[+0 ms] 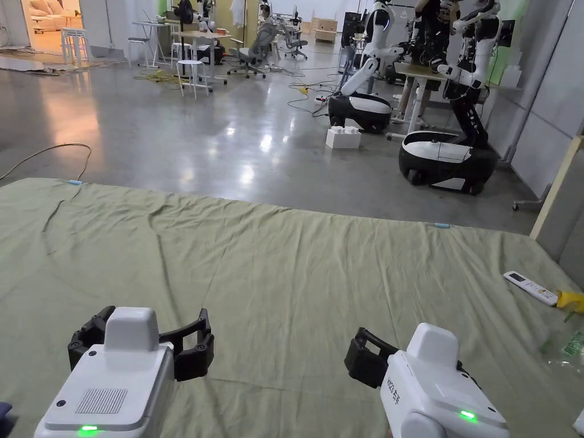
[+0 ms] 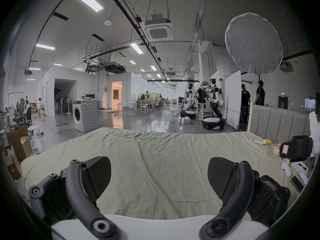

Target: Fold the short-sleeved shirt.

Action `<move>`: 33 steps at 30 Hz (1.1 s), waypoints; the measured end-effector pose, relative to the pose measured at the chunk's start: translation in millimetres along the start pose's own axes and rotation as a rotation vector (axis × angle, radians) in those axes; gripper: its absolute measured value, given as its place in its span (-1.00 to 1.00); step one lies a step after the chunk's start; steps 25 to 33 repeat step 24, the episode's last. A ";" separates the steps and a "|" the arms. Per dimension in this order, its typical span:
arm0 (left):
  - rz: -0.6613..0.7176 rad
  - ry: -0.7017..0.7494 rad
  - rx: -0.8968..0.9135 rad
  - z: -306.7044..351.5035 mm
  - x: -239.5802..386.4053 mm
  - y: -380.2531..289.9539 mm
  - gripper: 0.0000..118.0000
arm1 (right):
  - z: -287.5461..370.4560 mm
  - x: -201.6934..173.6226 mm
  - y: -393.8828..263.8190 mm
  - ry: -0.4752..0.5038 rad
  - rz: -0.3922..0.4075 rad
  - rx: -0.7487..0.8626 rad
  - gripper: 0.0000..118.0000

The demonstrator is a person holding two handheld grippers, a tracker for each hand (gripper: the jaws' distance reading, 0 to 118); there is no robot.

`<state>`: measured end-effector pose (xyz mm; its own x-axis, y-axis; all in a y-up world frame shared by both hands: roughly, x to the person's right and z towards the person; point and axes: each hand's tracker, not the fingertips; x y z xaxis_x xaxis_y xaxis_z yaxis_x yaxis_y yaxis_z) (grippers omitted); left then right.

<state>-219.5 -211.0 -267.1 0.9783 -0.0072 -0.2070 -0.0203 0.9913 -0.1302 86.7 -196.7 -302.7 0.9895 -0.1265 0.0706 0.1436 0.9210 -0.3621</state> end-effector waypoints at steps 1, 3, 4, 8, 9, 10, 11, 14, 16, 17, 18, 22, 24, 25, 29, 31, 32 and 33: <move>0.000 -0.001 -0.002 -0.3 0.1 0.6 0.90 | -0.6 0.6 0.5 -0.001 -0.003 -0.003 0.91; -0.002 -0.002 -0.004 -0.1 0.5 0.5 0.90 | -2.7 3.2 1.7 0.012 -0.014 -0.023 0.91; -0.003 -0.002 -0.004 0.2 0.7 0.2 0.90 | -2.8 3.7 1.7 0.017 -0.014 -0.027 0.91; -0.004 -0.002 -0.011 0.0 0.8 -2.1 0.90 | -2.2 3.9 0.0 0.003 -0.004 -0.016 0.91; -0.005 -0.002 -0.014 -0.3 0.7 -2.7 0.90 | -1.9 4.1 -0.2 0.001 -0.004 -0.013 0.91; -0.009 0.002 -0.015 -0.7 1.0 -3.5 0.90 | -1.6 4.2 -0.1 0.004 -0.005 -0.015 0.91; -0.026 0.024 -0.023 -1.4 2.1 -4.8 0.90 | -1.1 4.6 -0.3 0.010 -0.011 -0.014 0.91; -0.006 0.008 -0.023 -2.5 -0.8 -6.5 0.90 | -0.3 7.7 -0.7 0.042 -0.028 0.006 0.91; 0.007 -0.003 -0.019 -3.3 -2.2 -7.6 0.90 | -1.0 10.1 -0.5 0.060 -0.037 0.021 0.91; 0.008 -0.003 -0.018 -3.7 -2.0 -7.7 0.90 | -1.2 10.3 -0.6 0.062 -0.038 0.036 0.91; 0.008 -0.003 -0.018 -4.0 -2.0 -7.7 0.90 | -1.6 10.7 -0.9 0.062 -0.030 0.051 0.91; 0.006 -0.010 -0.017 -4.6 -2.4 -6.5 0.90 | 0.6 7.2 -3.3 0.018 0.056 0.138 0.91; 0.005 -0.014 -0.011 -5.5 -2.6 -6.4 0.90 | 1.5 4.5 -4.7 0.014 0.101 0.159 0.91; 0.005 -0.014 -0.011 -5.5 -2.6 -6.4 0.90 | 1.5 4.5 -4.7 0.014 0.101 0.159 0.91; 0.005 -0.014 -0.011 -5.5 -2.6 -6.4 0.90 | 1.5 4.5 -4.7 0.014 0.101 0.159 0.91; 0.005 -0.014 -0.011 -5.5 -2.6 -6.4 0.90 | 1.5 4.5 -4.7 0.014 0.101 0.159 0.91; 0.005 -0.014 -0.011 -5.5 -2.6 -6.4 0.90 | 1.5 4.5 -4.7 0.014 0.101 0.159 0.91; 0.005 -0.014 -0.011 -5.5 -2.6 -6.4 0.90 | 1.5 4.5 -4.7 0.014 0.101 0.159 0.91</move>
